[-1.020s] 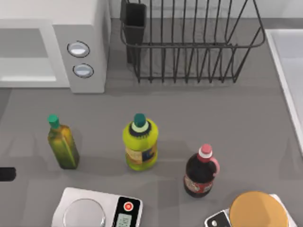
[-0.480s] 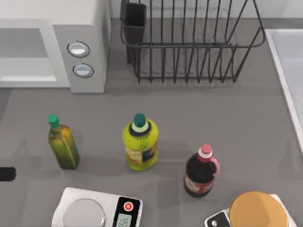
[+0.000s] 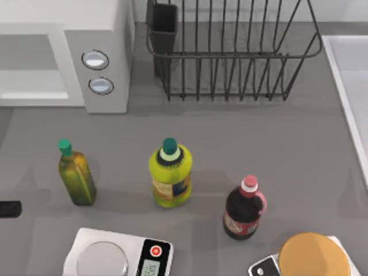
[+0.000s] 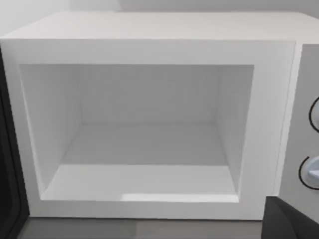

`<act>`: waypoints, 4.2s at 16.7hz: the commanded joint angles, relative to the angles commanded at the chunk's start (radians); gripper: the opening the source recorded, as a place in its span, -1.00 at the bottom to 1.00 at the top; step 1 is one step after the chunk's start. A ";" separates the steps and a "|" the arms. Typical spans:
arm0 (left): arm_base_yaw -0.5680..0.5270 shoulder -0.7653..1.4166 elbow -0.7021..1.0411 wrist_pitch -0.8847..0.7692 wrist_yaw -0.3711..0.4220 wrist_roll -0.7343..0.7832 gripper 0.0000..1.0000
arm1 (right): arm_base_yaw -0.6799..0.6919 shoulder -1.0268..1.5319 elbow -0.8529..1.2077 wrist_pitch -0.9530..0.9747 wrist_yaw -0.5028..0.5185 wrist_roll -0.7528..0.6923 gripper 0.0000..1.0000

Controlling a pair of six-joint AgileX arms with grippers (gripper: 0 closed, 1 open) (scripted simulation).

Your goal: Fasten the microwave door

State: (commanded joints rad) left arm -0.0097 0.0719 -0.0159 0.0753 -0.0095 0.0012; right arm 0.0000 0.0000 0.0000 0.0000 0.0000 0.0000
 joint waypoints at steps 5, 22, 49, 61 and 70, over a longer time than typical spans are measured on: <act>-0.023 0.182 -0.038 0.237 -0.023 0.003 -1.00 | 0.000 0.000 0.000 0.000 0.000 0.000 1.00; -0.198 0.291 0.022 0.284 -0.202 0.005 -1.00 | 0.000 0.000 0.000 0.000 0.000 0.000 1.00; 0.753 1.198 0.898 -0.347 0.409 0.638 -1.00 | 0.000 0.000 0.000 0.000 0.000 0.000 1.00; 1.062 1.692 1.415 -0.842 0.683 0.925 -1.00 | 0.000 0.000 0.000 0.000 0.000 0.000 1.00; 1.061 1.755 1.270 -0.630 0.682 0.927 -1.00 | 0.000 0.000 0.000 0.000 0.000 0.000 1.00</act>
State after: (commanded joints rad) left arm 1.0511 1.8267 1.2540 -0.5547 0.6727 0.9286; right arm 0.0000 0.0000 0.0000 0.0000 0.0000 0.0000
